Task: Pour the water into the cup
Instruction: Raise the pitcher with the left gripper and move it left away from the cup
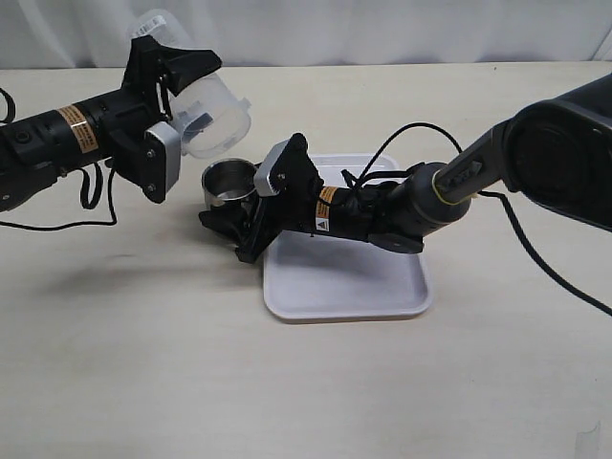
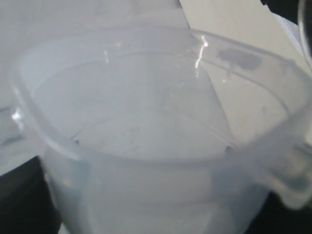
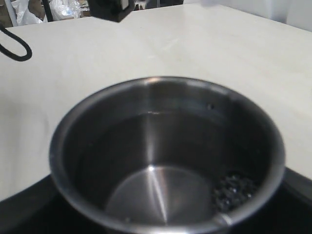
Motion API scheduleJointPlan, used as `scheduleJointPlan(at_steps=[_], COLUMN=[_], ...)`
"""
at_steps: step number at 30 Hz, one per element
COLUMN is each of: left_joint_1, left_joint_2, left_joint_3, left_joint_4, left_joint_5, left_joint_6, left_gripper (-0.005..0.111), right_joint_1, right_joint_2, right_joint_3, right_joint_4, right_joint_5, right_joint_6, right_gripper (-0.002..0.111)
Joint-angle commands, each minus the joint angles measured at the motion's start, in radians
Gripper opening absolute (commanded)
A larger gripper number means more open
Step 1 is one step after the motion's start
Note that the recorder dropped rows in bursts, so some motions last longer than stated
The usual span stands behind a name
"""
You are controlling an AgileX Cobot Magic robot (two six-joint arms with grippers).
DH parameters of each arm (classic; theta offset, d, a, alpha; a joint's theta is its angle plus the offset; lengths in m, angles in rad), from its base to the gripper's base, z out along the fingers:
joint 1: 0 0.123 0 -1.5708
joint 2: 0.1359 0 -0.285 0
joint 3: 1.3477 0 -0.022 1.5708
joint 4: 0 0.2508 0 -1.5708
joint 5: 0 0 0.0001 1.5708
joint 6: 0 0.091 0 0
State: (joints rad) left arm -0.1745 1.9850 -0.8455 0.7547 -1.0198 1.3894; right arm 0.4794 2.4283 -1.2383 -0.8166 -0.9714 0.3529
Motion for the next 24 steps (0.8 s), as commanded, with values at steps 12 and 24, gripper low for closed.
scheduleJointPlan(at_steps=[12, 24], left_joint_1=[-0.001, -0.001], left_joint_2=[-0.008, -0.008], left_joint_3=[-0.006, -0.006], left_joint_4=[-0.006, -0.006], left_joint_5=[-0.004, -0.011], left_joint_6=[-0.333, -0.333], left_gripper=[0.000, 0.000], right_joint_1=[0.000, 0.000], right_joint_2=[-0.003, -0.003], right_joint_3=[0.006, 0.006], right_joint_4=[-0.007, -0.007], right_joint_5=[0.035, 0.035], right_joint_6=[-0.002, -0.002], right_gripper=[0.004, 0.004])
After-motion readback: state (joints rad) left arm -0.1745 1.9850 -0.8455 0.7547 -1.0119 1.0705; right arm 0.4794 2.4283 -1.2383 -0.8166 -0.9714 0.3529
